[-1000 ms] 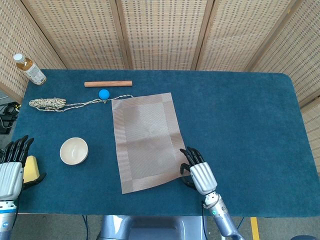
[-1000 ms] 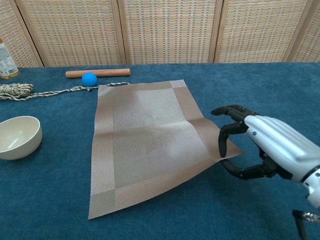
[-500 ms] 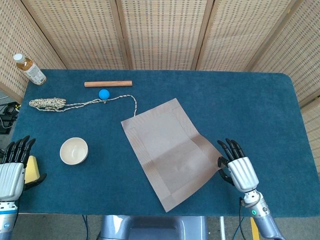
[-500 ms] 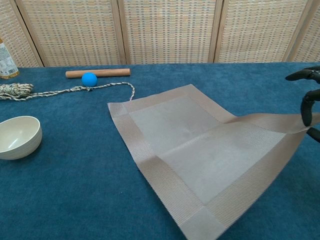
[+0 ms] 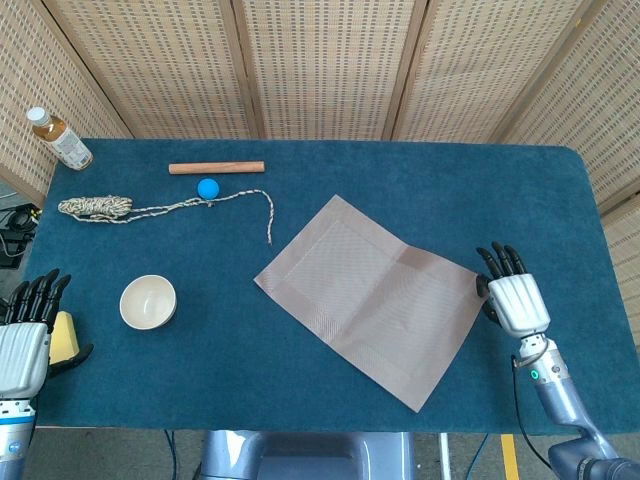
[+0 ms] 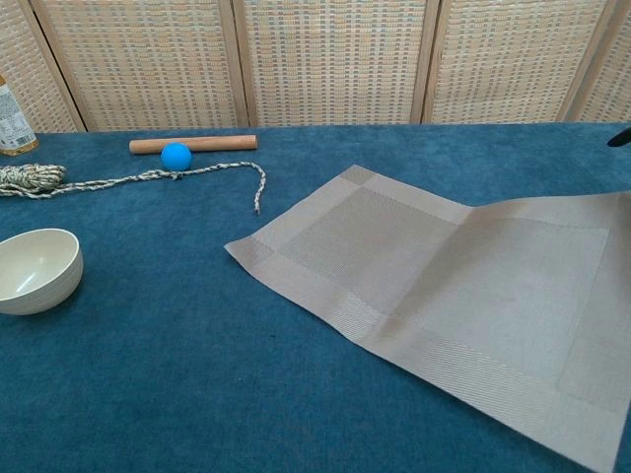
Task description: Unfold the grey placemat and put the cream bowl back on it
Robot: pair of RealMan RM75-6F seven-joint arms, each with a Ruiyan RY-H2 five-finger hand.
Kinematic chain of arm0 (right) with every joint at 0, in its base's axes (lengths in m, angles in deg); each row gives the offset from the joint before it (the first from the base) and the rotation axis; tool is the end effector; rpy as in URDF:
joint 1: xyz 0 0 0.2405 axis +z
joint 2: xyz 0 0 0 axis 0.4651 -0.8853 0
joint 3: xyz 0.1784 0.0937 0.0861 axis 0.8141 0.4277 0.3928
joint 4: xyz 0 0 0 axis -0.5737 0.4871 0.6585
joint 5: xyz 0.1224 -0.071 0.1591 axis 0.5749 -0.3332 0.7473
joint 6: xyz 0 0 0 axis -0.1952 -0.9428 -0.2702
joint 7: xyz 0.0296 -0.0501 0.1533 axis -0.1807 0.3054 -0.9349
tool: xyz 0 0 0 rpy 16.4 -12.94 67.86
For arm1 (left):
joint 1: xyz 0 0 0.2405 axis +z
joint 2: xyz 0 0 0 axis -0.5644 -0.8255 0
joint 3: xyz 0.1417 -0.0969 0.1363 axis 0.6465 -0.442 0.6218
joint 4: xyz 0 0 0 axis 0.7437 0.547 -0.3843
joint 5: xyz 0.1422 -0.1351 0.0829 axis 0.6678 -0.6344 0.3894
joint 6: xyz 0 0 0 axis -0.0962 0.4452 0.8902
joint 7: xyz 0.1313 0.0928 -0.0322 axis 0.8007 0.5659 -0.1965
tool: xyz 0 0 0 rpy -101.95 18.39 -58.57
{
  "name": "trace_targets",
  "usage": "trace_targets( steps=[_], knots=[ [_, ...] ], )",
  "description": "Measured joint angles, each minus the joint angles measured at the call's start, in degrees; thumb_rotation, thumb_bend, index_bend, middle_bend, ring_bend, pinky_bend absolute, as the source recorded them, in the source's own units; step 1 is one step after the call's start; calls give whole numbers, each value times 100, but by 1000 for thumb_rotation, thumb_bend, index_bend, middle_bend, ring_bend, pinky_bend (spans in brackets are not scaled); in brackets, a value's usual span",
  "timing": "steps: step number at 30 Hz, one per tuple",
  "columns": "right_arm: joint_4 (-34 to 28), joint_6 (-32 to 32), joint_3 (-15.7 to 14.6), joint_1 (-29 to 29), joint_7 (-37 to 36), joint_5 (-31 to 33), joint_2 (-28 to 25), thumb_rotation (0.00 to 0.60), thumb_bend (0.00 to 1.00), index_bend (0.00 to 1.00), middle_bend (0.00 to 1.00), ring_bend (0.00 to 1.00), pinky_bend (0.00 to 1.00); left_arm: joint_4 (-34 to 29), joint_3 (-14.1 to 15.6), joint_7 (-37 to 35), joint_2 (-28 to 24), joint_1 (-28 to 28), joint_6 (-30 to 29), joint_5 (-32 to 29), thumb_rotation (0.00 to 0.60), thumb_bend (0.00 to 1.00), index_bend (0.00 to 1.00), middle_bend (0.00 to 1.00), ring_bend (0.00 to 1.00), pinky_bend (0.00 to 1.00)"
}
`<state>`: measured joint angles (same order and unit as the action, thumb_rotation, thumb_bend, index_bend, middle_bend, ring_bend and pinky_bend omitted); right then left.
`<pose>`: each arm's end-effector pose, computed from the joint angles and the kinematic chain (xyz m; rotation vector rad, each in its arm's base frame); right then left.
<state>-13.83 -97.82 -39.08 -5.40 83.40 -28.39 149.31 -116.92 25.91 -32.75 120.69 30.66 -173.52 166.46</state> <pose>-0.2647 -0.3058 0.0712 1.6359 -0.6501 0.8531 -0.2421 0.1923 0.1193 -1.3294 -0.8793 -0.9569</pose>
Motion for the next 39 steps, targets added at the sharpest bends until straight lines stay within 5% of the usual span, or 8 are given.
trace_targets(
  steps=[4, 9, 11, 26, 39],
  knots=[
    [122, 172, 84, 108, 183, 140, -49, 600, 493, 573, 179, 6, 124, 25, 9, 25, 20, -12, 23, 8, 600, 164, 40, 0, 0, 0],
    [33, 306, 125, 84, 524, 426, -130, 600, 331, 74, 0, 0, 6, 41, 8, 32, 39, -21, 37, 5, 600, 164, 40, 0, 0, 0],
    [-124, 313, 150, 34, 678, 559, -193, 600, 303, 5, 0, 0, 0, 44, 11, 36, 43, -25, 48, 5, 600, 163, 40, 0, 0, 0],
    [-1503, -777, 144, -816, 35, 680, -801, 600, 246, 0, 0, 0, 0, -31, -39, 208, -2, -283, 350, 95, 600, 164, 75, 0, 0, 0],
    [-2214, -1715, -255, -1510, -821, -35, -1378, 600, 199, 0, 0, 0, 0, -235, -594, 792, 201, -1365, 1410, -18, 600, 165, 133, 0, 0, 0]
  ],
)
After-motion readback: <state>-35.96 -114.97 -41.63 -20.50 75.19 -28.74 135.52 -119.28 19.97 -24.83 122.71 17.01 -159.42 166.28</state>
